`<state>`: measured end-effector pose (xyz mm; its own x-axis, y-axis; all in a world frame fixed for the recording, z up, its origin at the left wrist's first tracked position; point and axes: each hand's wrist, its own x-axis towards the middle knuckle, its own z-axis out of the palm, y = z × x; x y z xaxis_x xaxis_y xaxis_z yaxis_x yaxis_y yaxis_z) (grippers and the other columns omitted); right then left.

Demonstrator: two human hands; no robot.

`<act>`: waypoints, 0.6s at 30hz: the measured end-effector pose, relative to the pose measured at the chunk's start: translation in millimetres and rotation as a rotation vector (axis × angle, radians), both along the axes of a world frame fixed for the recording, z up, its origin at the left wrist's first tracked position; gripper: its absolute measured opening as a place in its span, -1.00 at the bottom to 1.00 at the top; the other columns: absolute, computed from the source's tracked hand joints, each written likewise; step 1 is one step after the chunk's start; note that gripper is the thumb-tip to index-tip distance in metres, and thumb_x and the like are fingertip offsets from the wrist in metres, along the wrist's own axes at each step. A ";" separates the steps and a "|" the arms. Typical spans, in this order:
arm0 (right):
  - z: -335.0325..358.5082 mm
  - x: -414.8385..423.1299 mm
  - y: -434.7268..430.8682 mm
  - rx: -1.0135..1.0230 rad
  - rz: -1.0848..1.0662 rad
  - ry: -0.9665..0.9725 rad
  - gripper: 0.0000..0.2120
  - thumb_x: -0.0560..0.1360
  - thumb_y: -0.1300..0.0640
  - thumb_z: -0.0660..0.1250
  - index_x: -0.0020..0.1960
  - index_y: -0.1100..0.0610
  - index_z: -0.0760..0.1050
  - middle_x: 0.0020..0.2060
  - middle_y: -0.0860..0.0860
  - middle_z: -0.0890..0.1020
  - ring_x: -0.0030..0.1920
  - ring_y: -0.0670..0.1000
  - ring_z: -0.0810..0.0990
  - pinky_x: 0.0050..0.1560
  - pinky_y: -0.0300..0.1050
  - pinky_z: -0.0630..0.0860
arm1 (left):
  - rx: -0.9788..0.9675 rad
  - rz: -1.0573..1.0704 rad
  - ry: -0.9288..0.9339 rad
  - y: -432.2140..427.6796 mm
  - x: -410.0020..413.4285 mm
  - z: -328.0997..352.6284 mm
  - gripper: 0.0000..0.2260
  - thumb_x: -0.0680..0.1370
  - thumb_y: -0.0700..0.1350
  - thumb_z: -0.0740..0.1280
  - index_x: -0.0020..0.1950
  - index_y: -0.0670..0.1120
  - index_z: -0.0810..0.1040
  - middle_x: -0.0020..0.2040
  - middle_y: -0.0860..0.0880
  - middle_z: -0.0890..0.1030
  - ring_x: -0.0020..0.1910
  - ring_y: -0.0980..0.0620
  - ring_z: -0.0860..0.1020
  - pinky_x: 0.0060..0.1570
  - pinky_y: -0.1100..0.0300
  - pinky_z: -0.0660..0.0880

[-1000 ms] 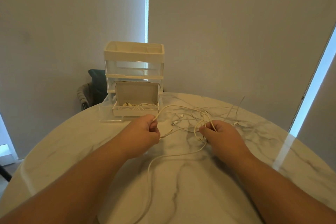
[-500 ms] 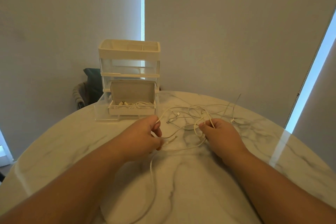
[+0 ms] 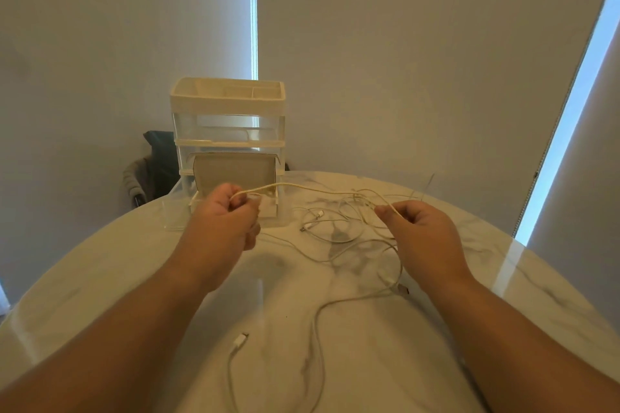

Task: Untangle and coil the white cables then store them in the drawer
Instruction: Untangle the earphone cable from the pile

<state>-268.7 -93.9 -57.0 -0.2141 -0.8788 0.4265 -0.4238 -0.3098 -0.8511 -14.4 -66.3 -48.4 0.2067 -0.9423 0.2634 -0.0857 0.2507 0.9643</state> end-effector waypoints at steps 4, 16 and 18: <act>2.4 -7.2 -1.2 0.013 -0.001 0.066 -0.64 0.46 -0.20 0.42 -0.24 0.10 0.64 -0.39 -0.05 0.63 -0.35 -0.14 0.54 -0.29 -0.17 0.42 | -0.012 0.086 0.201 -4.7 10.0 3.5 -0.91 0.64 -0.11 0.26 -0.03 -0.07 0.52 -0.17 -0.13 0.59 -0.15 -0.08 0.59 -0.17 0.06 0.54; 7.9 0.1 -2.2 0.243 0.190 -0.621 -0.62 0.61 -0.16 0.25 -0.18 0.12 0.37 -0.54 -0.01 0.37 -0.49 0.02 0.45 -0.41 -0.09 0.32 | -0.073 0.055 -0.313 -0.8 1.6 -4.2 -0.94 0.58 -0.13 0.35 0.00 -0.04 0.49 -0.23 -0.09 0.50 -0.29 0.00 0.45 -0.24 0.10 0.49; 8.5 3.2 0.8 0.280 0.250 -0.706 -0.63 0.61 -0.16 0.25 -0.18 0.11 0.36 -0.53 -0.01 0.38 -0.50 0.02 0.47 -0.42 -0.11 0.32 | -0.087 0.074 -0.386 -1.1 -1.5 -6.3 -0.85 0.56 -0.11 0.38 0.08 0.03 0.46 -0.14 -0.09 0.53 -0.21 0.01 0.49 -0.18 0.13 0.52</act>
